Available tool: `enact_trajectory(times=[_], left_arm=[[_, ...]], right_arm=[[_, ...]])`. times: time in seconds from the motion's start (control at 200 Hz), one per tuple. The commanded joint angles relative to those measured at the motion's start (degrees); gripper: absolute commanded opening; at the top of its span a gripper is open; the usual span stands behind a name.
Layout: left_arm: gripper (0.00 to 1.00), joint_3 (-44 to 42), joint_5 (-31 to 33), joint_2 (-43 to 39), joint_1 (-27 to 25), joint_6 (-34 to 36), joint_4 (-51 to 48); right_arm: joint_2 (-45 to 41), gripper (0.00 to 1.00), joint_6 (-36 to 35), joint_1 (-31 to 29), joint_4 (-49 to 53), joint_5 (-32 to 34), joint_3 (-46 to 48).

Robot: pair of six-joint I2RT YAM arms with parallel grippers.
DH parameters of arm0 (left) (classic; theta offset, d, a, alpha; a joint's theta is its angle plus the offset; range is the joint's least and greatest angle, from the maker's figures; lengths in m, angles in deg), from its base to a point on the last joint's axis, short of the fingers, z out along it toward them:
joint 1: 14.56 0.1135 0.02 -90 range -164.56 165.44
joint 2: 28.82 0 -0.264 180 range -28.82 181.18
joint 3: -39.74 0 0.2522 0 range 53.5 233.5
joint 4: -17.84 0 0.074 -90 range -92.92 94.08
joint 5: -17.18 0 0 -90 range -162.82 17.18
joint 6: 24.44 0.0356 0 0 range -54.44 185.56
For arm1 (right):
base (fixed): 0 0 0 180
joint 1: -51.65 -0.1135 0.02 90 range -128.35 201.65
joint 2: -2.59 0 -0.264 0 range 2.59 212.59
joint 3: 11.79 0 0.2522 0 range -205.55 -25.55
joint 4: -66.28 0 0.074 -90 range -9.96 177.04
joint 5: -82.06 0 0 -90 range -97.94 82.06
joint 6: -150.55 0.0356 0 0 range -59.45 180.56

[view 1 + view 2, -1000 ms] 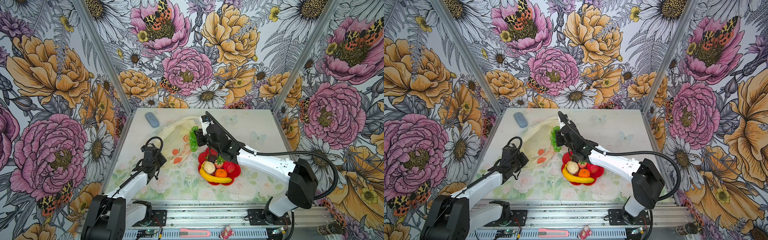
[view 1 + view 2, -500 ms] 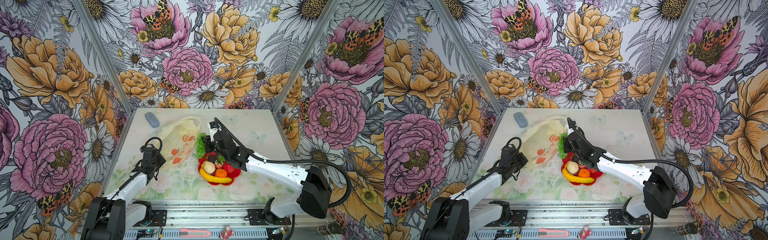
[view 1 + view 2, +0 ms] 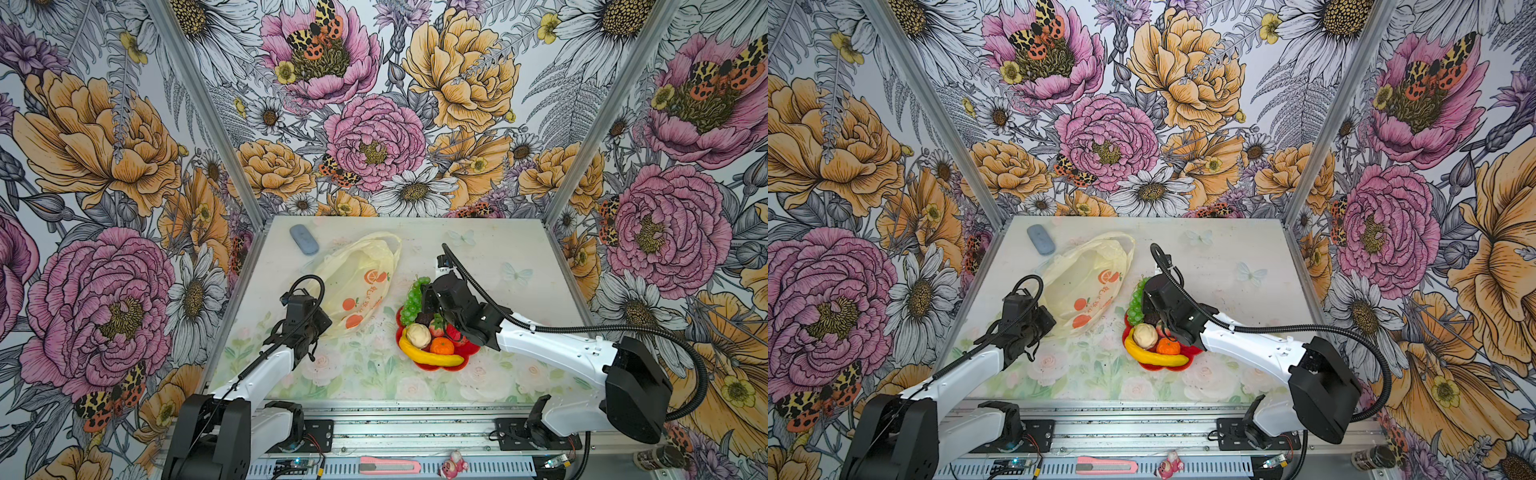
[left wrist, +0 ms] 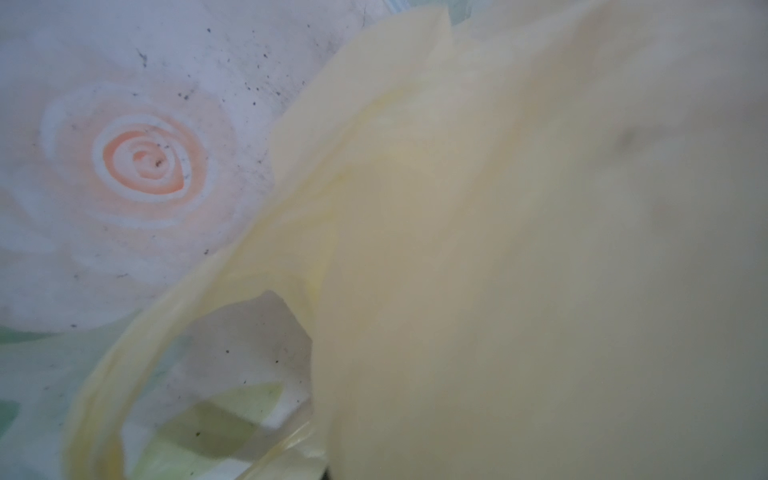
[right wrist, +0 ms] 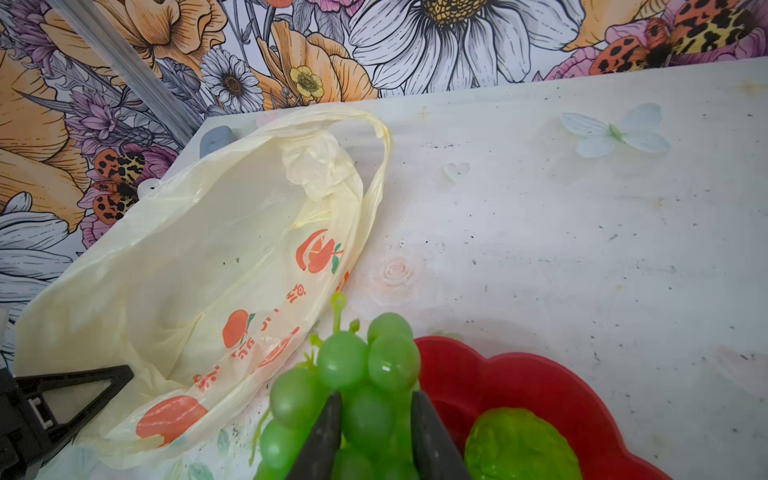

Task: Take the fake fruits out of the plastic bag
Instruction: 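Lower the grapes onto the red plate and open the right gripper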

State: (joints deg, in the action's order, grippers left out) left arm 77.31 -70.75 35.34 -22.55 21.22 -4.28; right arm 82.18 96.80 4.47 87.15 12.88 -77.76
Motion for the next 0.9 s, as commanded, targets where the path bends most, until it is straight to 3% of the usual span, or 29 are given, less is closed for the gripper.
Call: enact_trajectory(times=[0.0,0.285,0.896], left_arm=[[0.0,-0.8,0.2,-0.2,0.4,1.4,0.3],[0.0,-1.3,0.3,0.0,0.6,1.4,0.5],[0.0,-1.7,0.0,1.0,0.6,1.5,1.3]], right_arm=[[-1.5,0.29,3.0,0.2,0.6,2.6,0.9],[-2.0,0.29,4.7,0.4,3.8,5.9,2.9],[-0.6,0.31,4.9,1.4,5.1,6.3,5.7]])
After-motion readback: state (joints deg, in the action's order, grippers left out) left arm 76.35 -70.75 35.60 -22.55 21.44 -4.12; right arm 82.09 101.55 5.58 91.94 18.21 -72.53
